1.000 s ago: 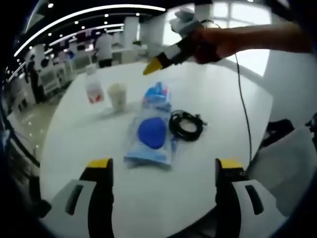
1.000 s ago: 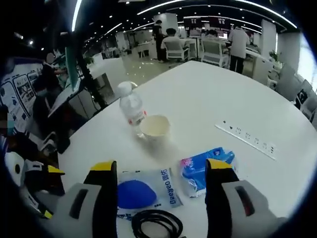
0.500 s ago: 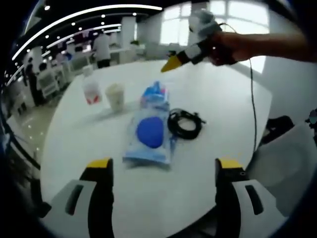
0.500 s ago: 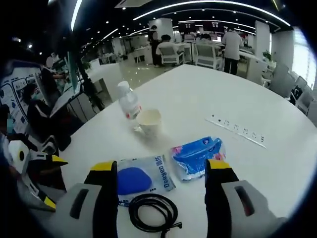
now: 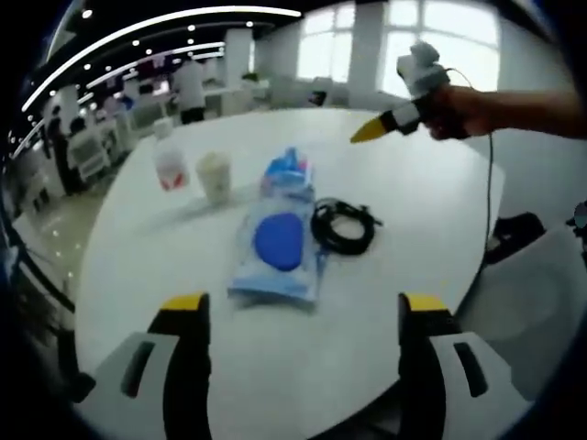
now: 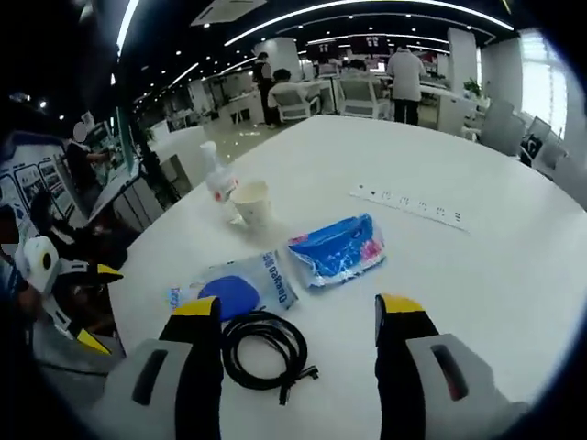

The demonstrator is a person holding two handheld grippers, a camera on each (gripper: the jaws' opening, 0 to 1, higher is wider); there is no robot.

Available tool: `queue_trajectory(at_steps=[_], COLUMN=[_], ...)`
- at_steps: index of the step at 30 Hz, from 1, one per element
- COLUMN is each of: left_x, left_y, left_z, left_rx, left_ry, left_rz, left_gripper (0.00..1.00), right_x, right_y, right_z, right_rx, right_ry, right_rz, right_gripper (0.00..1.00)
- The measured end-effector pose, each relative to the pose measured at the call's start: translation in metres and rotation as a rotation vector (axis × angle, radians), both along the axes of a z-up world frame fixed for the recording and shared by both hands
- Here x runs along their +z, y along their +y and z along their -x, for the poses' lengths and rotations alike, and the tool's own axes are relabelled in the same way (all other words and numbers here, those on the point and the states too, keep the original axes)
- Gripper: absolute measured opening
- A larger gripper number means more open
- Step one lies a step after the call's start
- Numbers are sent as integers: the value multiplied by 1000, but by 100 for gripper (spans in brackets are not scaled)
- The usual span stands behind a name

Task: Arrange the tabletop items into an orderly group along one side of the table until the central work area is clear of visible clutter.

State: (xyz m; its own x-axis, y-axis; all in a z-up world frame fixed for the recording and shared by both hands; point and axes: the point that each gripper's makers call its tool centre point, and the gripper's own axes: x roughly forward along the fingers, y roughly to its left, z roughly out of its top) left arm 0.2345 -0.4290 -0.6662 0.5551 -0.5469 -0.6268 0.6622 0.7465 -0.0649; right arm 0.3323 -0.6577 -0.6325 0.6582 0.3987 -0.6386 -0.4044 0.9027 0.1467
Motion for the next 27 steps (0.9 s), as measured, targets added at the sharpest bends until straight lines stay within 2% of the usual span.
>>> queue_trajectory(at_steps=[10,22,27], left_x=[-1,-3,-3], left_y=[2,10,16], left_z=[-1,-4,-7], left_rx=[16,56,85], left_ry=[5,11,14], left_rz=[-2,-9,-7], left_gripper=[81,81,81], right_x=[-9,-17,-25], right_y=[-16,-23,-33], right_z=[28,54,56], right_rx=[-28,-47,-44], right_ry=[10,6,4], right_rz=[-25,-70,-84], right_gripper=[69,69,70])
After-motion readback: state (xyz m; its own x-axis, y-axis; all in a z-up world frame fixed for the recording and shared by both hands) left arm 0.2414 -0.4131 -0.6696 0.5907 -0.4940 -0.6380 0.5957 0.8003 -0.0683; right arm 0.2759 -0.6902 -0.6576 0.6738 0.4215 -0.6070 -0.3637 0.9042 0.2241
